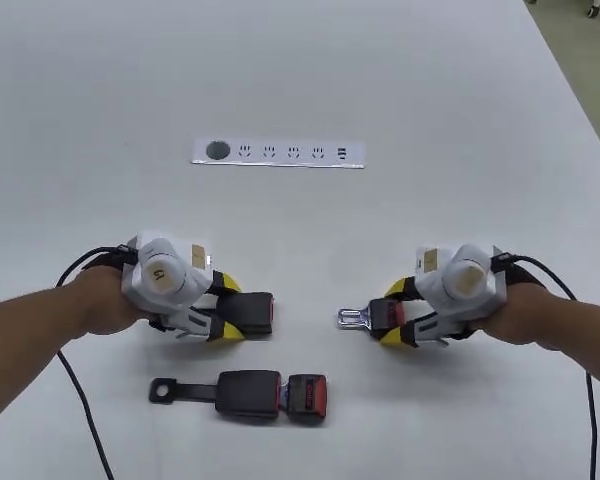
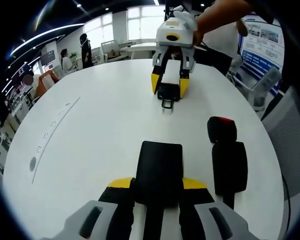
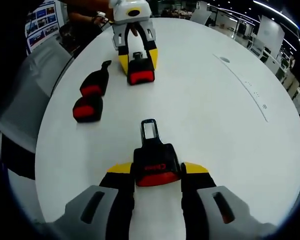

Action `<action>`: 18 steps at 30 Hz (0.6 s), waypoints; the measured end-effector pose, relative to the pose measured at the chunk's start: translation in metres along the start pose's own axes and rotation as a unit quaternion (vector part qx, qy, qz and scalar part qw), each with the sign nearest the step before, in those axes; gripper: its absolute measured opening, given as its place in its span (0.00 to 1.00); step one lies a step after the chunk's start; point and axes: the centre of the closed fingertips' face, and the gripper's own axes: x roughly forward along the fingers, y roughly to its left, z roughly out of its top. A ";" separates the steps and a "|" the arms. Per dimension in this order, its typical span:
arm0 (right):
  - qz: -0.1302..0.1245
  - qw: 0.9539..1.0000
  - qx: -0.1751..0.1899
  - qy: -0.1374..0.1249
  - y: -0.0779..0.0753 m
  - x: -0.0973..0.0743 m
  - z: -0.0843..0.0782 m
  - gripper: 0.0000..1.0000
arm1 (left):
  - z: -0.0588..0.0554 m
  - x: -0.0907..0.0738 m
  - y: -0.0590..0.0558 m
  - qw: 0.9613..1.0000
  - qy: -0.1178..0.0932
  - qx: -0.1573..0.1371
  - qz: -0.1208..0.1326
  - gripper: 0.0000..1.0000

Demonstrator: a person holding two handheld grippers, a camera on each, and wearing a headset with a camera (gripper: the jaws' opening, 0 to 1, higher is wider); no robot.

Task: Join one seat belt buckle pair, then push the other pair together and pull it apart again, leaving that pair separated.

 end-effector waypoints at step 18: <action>0.003 1.000 -0.005 -0.028 0.010 0.019 0.038 0.34 | 0.000 -0.001 0.001 1.000 0.007 -0.003 0.001 0.35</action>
